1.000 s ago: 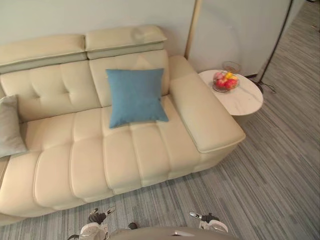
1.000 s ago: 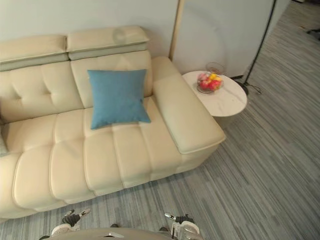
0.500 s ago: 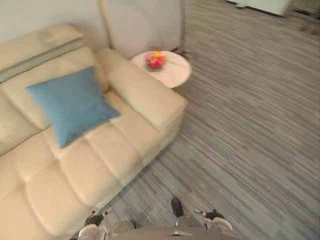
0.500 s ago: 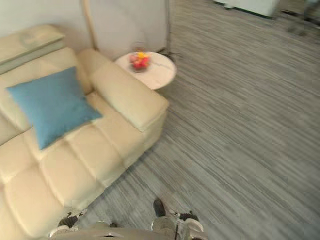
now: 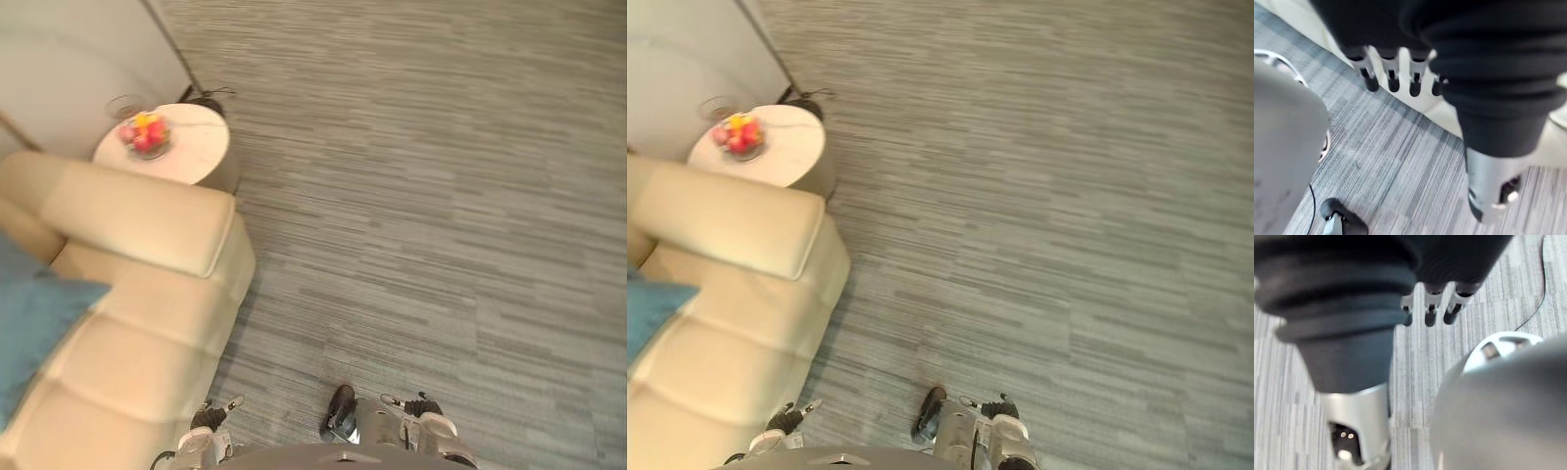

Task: Pick up cushions and gather them together orderly.

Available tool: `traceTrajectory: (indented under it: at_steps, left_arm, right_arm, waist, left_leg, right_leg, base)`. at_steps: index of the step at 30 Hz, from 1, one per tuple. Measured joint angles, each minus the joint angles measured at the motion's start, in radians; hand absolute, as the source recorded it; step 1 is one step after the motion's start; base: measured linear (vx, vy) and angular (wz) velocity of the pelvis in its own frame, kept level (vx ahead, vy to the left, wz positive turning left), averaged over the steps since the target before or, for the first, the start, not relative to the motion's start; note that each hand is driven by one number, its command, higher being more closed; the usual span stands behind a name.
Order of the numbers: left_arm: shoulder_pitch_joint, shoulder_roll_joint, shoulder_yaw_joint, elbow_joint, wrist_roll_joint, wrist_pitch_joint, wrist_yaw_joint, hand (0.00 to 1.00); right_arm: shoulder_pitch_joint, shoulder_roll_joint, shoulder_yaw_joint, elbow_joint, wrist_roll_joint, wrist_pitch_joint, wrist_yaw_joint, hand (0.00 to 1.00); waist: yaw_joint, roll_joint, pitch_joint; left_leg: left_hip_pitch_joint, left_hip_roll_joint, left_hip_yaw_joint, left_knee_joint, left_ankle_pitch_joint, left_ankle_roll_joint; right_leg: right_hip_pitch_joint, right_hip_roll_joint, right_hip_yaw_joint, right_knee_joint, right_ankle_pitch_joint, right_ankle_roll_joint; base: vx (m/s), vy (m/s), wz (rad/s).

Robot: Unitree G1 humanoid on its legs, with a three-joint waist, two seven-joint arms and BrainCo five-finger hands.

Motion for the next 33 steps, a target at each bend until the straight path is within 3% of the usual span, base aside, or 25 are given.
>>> traceTrajectory:
  at_steps: [2, 4, 5, 10, 11, 13, 14, 17, 20, 25, 27, 28, 29, 31, 33]
  left_arm:
    - [-0.004, 0.002, -0.005, -0.001, 0.001, 0.000, -0.002, 0.00]
    - [-0.001, 0.002, -0.005, -0.009, 0.001, 0.000, -0.002, 0.00]
    - [-0.001, 0.003, -0.005, -0.016, 0.001, 0.000, -0.003, 0.00]
    - [-0.007, -0.001, -0.004, -0.047, 0.001, -0.001, -0.004, 0.00]
    - [-0.006, -0.005, 0.007, -0.056, 0.001, -0.002, -0.004, 0.00]
    - [-0.012, -0.013, 0.025, -0.058, 0.001, -0.002, -0.004, 0.00]
    - [-0.011, -0.023, 0.039, -0.058, 0.000, -0.003, -0.003, 0.00]
    - [-0.008, -0.007, 0.056, -0.056, 0.000, -0.003, -0.004, 0.00]
    - [-0.002, 0.009, 0.066, -0.051, 0.004, 0.000, -0.005, 0.00]
    - [-0.012, 0.015, 0.059, -0.018, 0.013, 0.007, -0.020, 0.00]
    - [-0.013, 0.019, 0.046, -0.005, 0.013, 0.008, -0.020, 0.00]
    - [-0.017, 0.019, 0.035, 0.003, 0.013, 0.008, -0.020, 0.00]
    - [-0.020, 0.020, 0.018, 0.014, 0.013, 0.009, -0.020, 0.00]
    - [-0.029, 0.021, -0.011, 0.023, 0.013, 0.011, -0.020, 0.00]
    - [-0.031, 0.024, -0.047, 0.023, 0.013, 0.014, -0.020, 0.00]
  right_arm:
    - [0.001, -0.019, -0.009, 0.026, 0.001, 0.004, -0.001, 0.00]
    - [0.016, -0.020, -0.028, 0.024, 0.003, 0.004, -0.007, 0.00]
    - [0.017, -0.022, -0.030, 0.026, 0.002, 0.004, -0.007, 0.00]
    - [0.017, -0.003, -0.028, 0.016, 0.003, 0.005, -0.009, 0.00]
    - [0.016, 0.007, -0.022, 0.015, 0.003, 0.004, -0.017, 0.00]
    - [0.016, 0.013, 0.004, 0.014, 0.003, 0.004, -0.028, 0.00]
    - [0.014, 0.012, 0.015, 0.013, 0.002, 0.003, -0.028, 0.00]
    - [0.016, 0.032, 0.016, 0.012, 0.002, 0.002, -0.028, 0.00]
    - [0.017, 0.064, 0.011, 0.014, 0.002, 0.003, -0.027, 0.00]
    - [0.008, 0.078, 0.003, 0.013, 0.001, -0.007, -0.019, 0.00]
    - [0.003, 0.076, 0.003, 0.017, 0.001, -0.010, -0.019, 0.00]
    - [-0.007, 0.069, 0.005, 0.022, 0.001, -0.011, -0.019, 0.00]
    - [-0.022, 0.057, 0.011, 0.041, 0.001, -0.013, -0.019, 0.00]
    - [-0.051, 0.039, 0.017, 0.068, 0.000, -0.008, -0.020, 0.00]
    - [-0.050, 0.021, 0.034, 0.069, 0.000, -0.008, -0.021, 0.00]
  waist:
    - [-0.002, 0.001, 0.001]
    - [0.000, -0.005, 0.006]
    - [0.001, -0.005, 0.005]
    - [0.022, -0.007, 0.009]
    - [0.028, -0.008, 0.010]
    - [0.039, -0.010, 0.009]
    - [0.043, -0.011, 0.007]
    - [0.033, -0.042, -0.010]
    - [0.042, -0.078, -0.025]
    - [0.042, -0.078, -0.025]
    - [0.039, -0.065, -0.023]
    - [0.038, -0.064, -0.024]
    - [0.036, -0.040, -0.020]
    - [0.034, -0.022, -0.012]
    - [0.032, -0.004, -0.001]
  left_leg:
    - [-0.052, 0.012, -0.076, 0.167, -0.036, 0.005]
    - [-0.104, -0.003, -0.138, 0.255, -0.070, 0.002]
    - [-0.166, -0.034, -0.206, 0.286, -0.096, -0.007]
    - [-0.305, -0.112, -0.329, 0.123, -0.111, 0.007]
    - [-0.326, -0.140, -0.405, 0.045, -0.104, 0.011]
    - [-0.342, -0.179, -0.513, -0.017, -0.058, 0.003]
    - [-0.325, -0.212, -0.561, -0.030, -0.003, 0.017]
    - [-0.309, -0.217, -0.477, -0.030, -0.020, 0.062]
    - [-0.251, -0.221, -0.378, -0.062, -0.038, 0.079]
    - [-0.160, -0.232, -0.340, -0.084, -0.038, 0.080]
    - [-0.151, -0.236, -0.338, -0.094, -0.038, 0.080]
    - [-0.131, -0.236, -0.335, -0.128, -0.038, 0.080]
    - [-0.123, -0.230, -0.331, -0.166, -0.037, 0.081]
    - [-0.120, -0.216, -0.288, -0.200, -0.036, 0.081]
    - [-0.108, -0.215, -0.251, -0.222, -0.031, 0.073]
  right_leg:
    - [0.053, 0.031, 0.043, -0.034, -0.004, -0.007]
    - [0.099, 0.047, 0.075, -0.050, -0.008, -0.017]
    - [0.123, 0.049, 0.101, -0.057, -0.014, -0.021]
    - [0.172, 0.048, 0.223, -0.090, -0.002, 0.011]
    - [0.181, 0.048, 0.265, -0.092, -0.005, 0.029]
    - [0.182, 0.049, 0.318, -0.089, -0.009, 0.054]
    - [0.180, 0.052, 0.360, -0.089, -0.013, 0.077]
    - [0.192, 0.041, 0.411, -0.141, 0.027, 0.113]
    - [0.213, 0.024, 0.437, -0.193, 0.070, 0.127]
    - [0.193, 0.019, 0.432, -0.117, 0.093, 0.128]
    - [0.158, 0.017, 0.403, -0.088, 0.095, 0.125]
    - [0.154, 0.017, 0.345, -0.104, 0.108, 0.111]
    - [0.153, 0.016, 0.257, -0.145, 0.127, 0.086]
    - [0.156, 0.017, 0.103, -0.205, 0.151, 0.059]
    - [0.167, 0.022, 0.001, -0.250, 0.169, 0.051]
  base:
    - [0.21, -0.082, -0.69]
    - [0.16, -0.005, -0.62]
    - [0.11, 0.051, -0.55]
    - [0.15, 0.148, -0.84]
    - [0.14, 0.254, -0.92]
    - [0.15, 0.287, -0.91]
    - [0.19, 0.306, -0.85]
    - [0.22, 0.305, -0.70]
    - [0.20, 0.176, -0.90]
    - [0.13, 0.049, -0.73]
    - [0.04, -0.021, -0.67]
    - [0.02, -0.042, -0.75]
    - [0.03, -0.053, -0.89]
    - [-0.02, -0.075, -0.81]
    - [-0.02, -0.107, -0.70]
